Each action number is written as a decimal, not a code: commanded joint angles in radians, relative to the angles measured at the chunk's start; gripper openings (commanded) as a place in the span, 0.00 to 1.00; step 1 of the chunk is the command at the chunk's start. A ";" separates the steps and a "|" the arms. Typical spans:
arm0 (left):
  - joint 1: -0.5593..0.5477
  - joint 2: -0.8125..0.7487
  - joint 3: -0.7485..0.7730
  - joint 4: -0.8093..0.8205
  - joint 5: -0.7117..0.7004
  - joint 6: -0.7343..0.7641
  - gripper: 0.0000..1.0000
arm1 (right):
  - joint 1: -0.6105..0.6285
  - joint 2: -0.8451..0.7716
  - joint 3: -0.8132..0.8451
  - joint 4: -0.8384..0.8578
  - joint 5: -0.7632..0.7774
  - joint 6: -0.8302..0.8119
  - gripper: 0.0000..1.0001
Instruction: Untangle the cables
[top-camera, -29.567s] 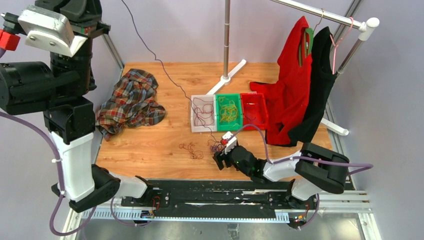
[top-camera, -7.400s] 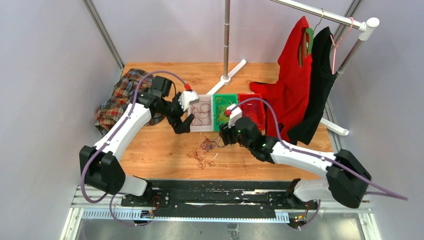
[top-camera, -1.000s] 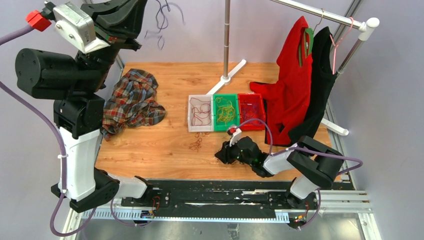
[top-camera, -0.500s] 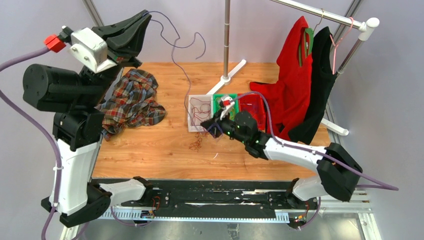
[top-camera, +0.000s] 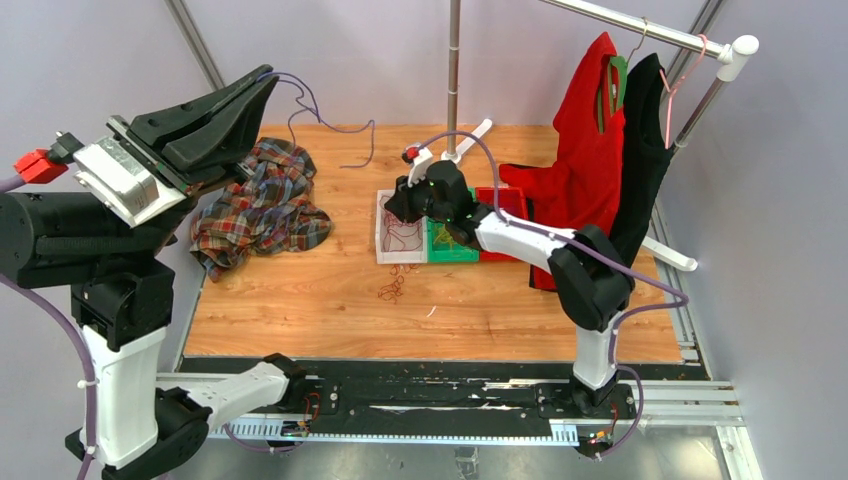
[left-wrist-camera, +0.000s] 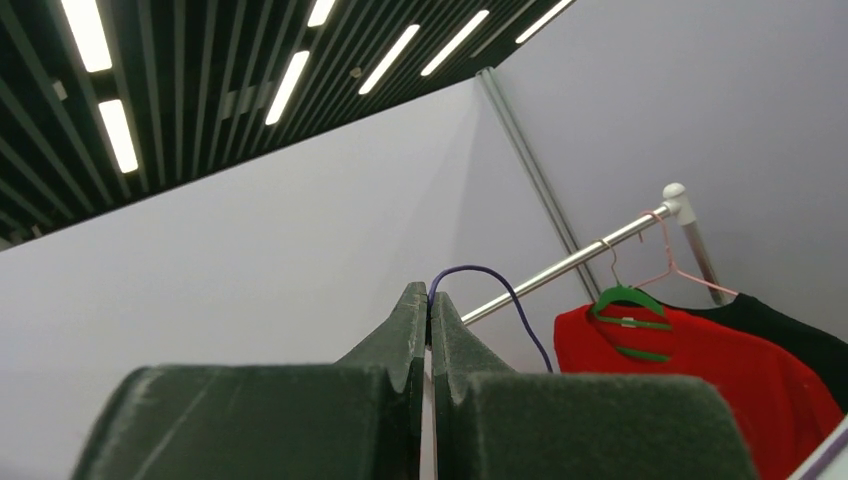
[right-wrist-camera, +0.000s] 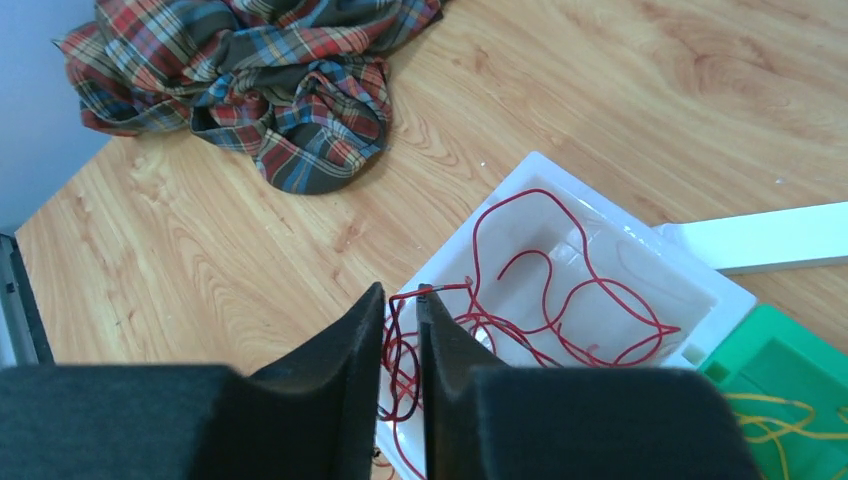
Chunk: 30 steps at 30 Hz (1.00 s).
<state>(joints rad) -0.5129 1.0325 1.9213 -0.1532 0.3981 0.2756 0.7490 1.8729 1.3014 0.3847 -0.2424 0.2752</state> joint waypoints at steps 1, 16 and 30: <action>-0.003 -0.005 -0.025 -0.017 0.063 -0.019 0.00 | -0.004 0.056 0.126 -0.108 -0.048 -0.041 0.25; -0.003 0.006 -0.042 -0.083 0.156 -0.027 0.01 | -0.003 -0.045 0.140 -0.252 0.024 -0.133 0.69; -0.007 0.122 -0.125 -0.045 0.204 -0.063 0.00 | -0.131 -0.428 -0.160 -0.260 0.288 -0.117 0.71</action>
<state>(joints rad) -0.5129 1.0966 1.8332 -0.2314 0.5785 0.2466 0.6918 1.5627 1.2179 0.1276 -0.0631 0.1379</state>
